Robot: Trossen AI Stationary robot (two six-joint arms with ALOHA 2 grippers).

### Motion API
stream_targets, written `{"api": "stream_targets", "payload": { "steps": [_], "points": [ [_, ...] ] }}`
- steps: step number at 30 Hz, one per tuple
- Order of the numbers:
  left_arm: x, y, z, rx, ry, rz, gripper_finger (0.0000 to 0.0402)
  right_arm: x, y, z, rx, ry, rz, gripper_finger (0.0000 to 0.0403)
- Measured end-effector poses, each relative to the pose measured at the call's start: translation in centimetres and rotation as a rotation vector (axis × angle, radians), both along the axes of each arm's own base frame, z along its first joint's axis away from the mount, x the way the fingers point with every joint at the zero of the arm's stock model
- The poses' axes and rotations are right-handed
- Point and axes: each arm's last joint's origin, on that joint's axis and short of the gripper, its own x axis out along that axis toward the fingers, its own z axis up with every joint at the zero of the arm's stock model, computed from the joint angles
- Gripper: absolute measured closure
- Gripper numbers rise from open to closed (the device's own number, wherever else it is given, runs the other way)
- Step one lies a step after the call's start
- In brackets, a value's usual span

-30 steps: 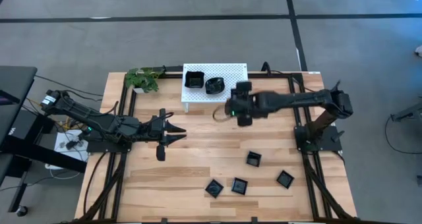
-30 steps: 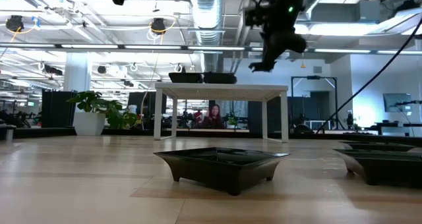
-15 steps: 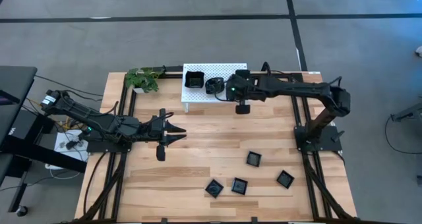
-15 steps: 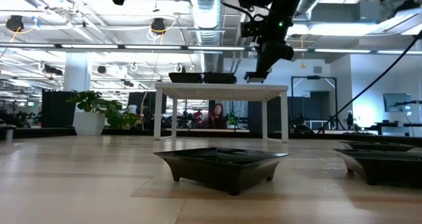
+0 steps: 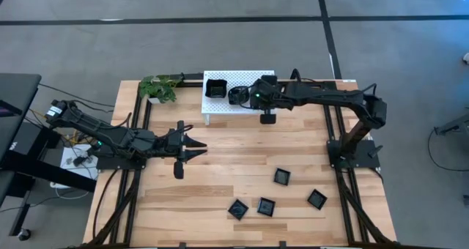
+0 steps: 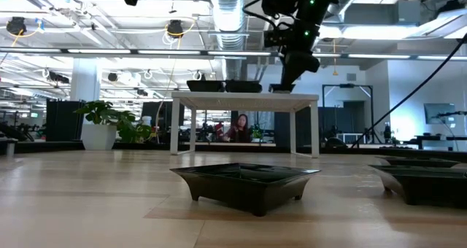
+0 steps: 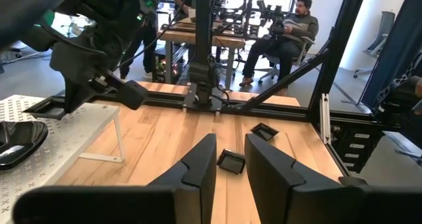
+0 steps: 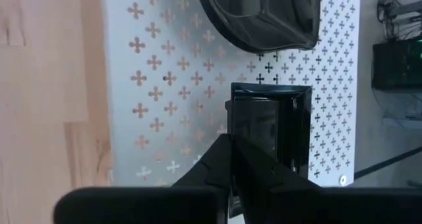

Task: Pick & Place Mini shaped plates
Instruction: Put the black square plate on the shelf, then stack the black square plate on top of the black square plate on the shelf

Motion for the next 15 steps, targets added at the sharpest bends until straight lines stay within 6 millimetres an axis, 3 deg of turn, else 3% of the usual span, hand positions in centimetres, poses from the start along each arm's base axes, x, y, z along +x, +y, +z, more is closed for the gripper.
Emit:
{"api": "stream_targets", "payload": {
  "steps": [9,15],
  "points": [
    [0.0,0.0,0.0,0.000,0.000,-0.001,0.0320,0.0,0.0,0.0,0.013,-0.026,-0.037,0.0318],
    [0.0,0.0,0.0,0.000,0.000,0.000,0.0320,0.0,1.7,0.3,0.043,-0.040,-0.058,0.0287]
  ]
}}
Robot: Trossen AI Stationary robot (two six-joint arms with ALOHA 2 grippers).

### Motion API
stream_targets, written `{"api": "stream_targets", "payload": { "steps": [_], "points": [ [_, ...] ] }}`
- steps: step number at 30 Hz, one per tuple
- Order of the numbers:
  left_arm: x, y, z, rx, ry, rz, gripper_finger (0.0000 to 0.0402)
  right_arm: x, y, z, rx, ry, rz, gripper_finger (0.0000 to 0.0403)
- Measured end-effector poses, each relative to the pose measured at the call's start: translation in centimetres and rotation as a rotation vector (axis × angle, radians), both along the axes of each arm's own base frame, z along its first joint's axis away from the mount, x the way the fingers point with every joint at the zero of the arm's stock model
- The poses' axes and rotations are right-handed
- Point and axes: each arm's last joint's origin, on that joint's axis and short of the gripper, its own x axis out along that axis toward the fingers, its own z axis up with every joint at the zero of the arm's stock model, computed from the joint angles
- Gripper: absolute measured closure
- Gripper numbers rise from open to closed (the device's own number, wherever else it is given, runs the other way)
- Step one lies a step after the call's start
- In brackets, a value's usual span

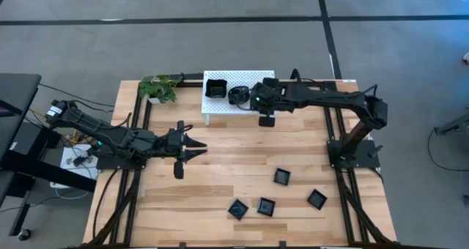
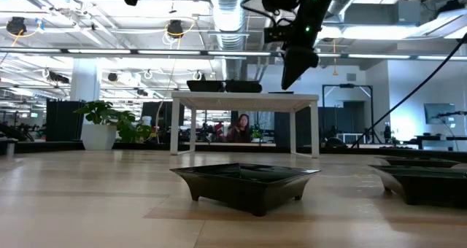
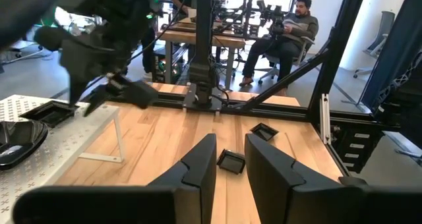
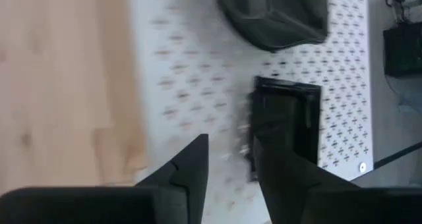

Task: Pick & Place Mini shaped plates
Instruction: Stack the black square plate on top of the black square plate on the shelf

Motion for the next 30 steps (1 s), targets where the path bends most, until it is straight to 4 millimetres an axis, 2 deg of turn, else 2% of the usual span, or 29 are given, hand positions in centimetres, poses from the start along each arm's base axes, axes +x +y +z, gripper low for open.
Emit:
{"api": "stream_targets", "payload": {
  "steps": [3,7,13,16,19,23,26,30],
  "points": [
    [0.0,0.0,0.0,0.000,0.000,0.000,0.0320,0.0,1.4,0.9,-0.026,-0.001,0.013,0.0279],
    [0.0,0.0,0.0,0.000,-0.001,0.000,0.0320,-0.2,4.2,3.4,-0.017,-0.126,0.019,0.0272],
    [0.0,0.0,0.0,0.000,-0.001,0.000,0.0320,-2.3,11.4,5.9,0.189,-0.266,0.083,0.0268],
    [0.0,0.0,0.0,0.000,-0.001,0.000,0.0320,-3.3,15.4,6.2,0.273,-0.302,0.125,0.0270],
    [0.0,0.0,0.0,0.000,-0.001,0.000,0.0320,-3.9,19.1,4.8,0.326,-0.320,0.204,0.0270],
    [0.0,0.0,0.0,0.000,-0.001,0.000,0.0320,-4.5,23.1,1.3,0.392,-0.309,0.249,0.0269],
    [0.0,0.0,0.0,-0.001,-0.001,0.000,0.0320,-5.1,25.0,-1.3,0.429,-0.253,0.199,0.0270],
    [0.0,0.0,0.0,-0.001,-0.001,0.000,0.0320,-5.5,26.3,-3.7,0.420,-0.167,0.135,0.0269]
  ]
}}
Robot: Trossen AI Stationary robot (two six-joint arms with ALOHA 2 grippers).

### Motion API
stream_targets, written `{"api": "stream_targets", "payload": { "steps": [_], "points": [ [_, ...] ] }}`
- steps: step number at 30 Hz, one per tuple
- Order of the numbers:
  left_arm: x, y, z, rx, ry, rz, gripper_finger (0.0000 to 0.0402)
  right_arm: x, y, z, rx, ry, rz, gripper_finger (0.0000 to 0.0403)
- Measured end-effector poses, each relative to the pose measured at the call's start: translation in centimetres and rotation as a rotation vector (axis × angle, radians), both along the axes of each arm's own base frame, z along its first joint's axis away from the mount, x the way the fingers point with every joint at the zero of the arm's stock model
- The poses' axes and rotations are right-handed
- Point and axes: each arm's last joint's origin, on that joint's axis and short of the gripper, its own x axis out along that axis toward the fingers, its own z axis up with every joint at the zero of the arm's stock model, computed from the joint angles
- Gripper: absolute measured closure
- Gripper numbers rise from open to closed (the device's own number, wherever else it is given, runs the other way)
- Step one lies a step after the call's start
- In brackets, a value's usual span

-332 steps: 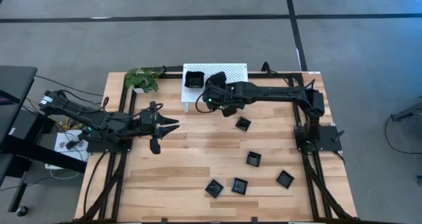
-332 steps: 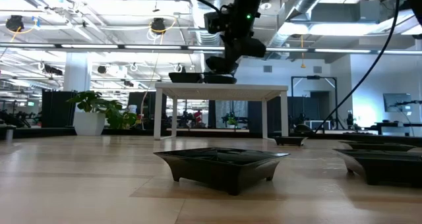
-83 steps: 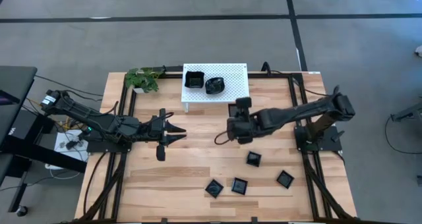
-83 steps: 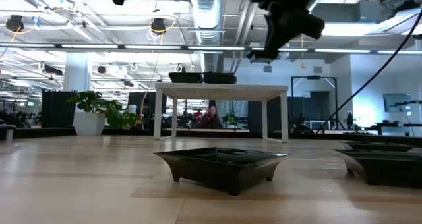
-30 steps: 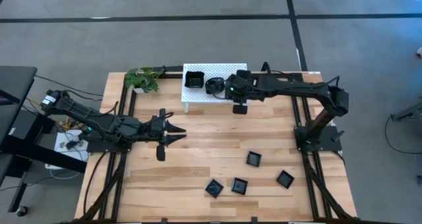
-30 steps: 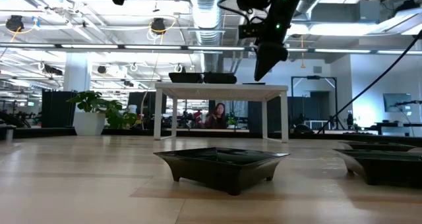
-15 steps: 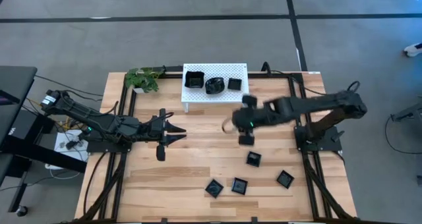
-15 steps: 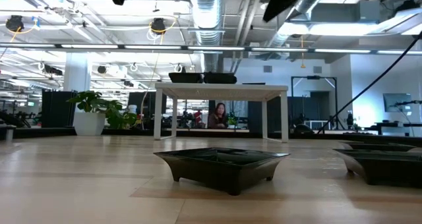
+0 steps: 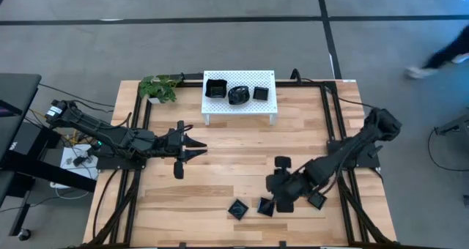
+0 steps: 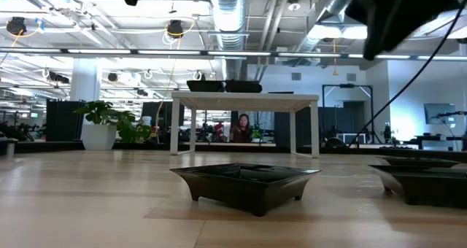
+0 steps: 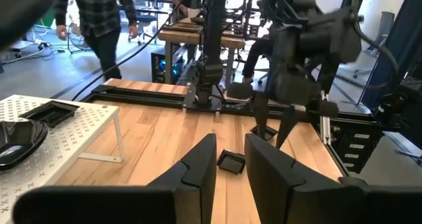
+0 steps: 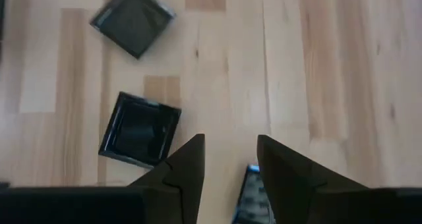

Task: Pick & Place Mini shaped plates
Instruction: Stack the black square plate on top of the black square plate on the shelf

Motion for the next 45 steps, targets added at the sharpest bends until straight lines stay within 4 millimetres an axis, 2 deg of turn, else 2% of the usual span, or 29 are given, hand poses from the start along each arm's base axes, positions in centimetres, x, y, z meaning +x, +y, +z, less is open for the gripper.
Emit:
{"api": "stream_targets", "payload": {
  "steps": [4,9,14,24,30,38,45],
  "points": [
    [0.0,0.0,0.0,0.000,0.000,0.000,0.0320,0.1,0.5,-1.5,0.026,0.051,-0.120,0.0270],
    [0.0,0.0,0.0,0.000,-0.001,0.000,0.0320,-0.2,1.2,-4.3,0.010,0.199,-0.241,0.0269],
    [0.0,0.0,0.0,0.000,-0.001,0.000,0.0320,0.0,1.8,-6.1,0.000,0.259,-0.255,0.0270],
    [0.0,0.0,0.3,-0.003,-0.027,-0.001,0.0320,-0.2,1.7,-6.5,-0.026,0.291,-0.264,0.0280],
    [0.0,0.0,0.3,-0.003,-0.027,-0.001,0.0320,-0.8,0.7,-8.1,-0.038,0.311,-0.314,0.0282],
    [0.0,0.0,0.3,-0.006,-0.034,0.000,0.0320,-0.7,0.3,-8.2,-0.077,0.287,-0.306,0.0282],
    [0.0,0.0,0.4,-0.007,-0.034,-0.001,0.0320,-1.5,-0.3,-9.9,-0.073,0.300,-0.330,0.0282]
  ]
}}
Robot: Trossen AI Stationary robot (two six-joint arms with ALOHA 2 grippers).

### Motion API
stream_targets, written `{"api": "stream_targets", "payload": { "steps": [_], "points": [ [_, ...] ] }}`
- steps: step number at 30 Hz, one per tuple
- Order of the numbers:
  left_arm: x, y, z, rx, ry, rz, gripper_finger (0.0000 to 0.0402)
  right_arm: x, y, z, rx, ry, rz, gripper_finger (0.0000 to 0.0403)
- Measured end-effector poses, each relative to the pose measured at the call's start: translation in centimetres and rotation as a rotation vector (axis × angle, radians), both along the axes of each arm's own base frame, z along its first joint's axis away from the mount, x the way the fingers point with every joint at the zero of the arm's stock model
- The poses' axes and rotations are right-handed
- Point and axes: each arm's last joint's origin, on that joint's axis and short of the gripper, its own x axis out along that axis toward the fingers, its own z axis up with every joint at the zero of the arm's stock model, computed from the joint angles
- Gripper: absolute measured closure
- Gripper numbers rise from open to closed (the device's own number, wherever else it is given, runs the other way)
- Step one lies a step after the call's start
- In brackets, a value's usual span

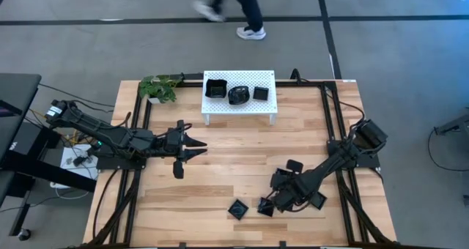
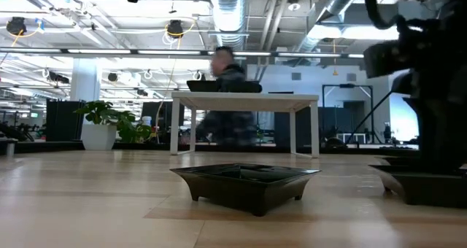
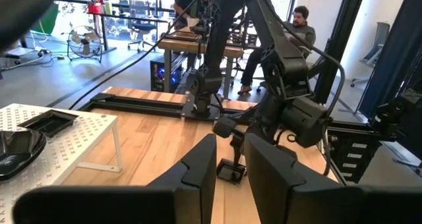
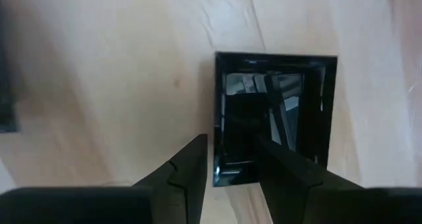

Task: Pick & Place Mini shaped plates
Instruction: Stack the black square plate on top of the black square plate on the shelf

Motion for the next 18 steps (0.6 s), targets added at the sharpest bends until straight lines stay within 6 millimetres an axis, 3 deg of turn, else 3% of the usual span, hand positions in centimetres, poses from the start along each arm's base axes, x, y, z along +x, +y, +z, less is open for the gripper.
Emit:
{"api": "stream_targets", "payload": {
  "steps": [8,15,18],
  "points": [
    [0.0,0.0,0.0,-0.001,-0.003,0.000,0.0320,0.2,-0.8,0.0,-0.022,0.007,-0.019,0.0294],
    [0.0,0.0,0.0,-0.001,-0.003,0.000,0.0320,0.9,-1.7,0.0,-0.028,0.019,0.008,0.0384],
    [0.0,0.0,0.0,-0.013,-0.003,0.000,0.0320,1.1,-1.9,0.1,-0.038,0.034,0.062,0.0392]
  ]
}}
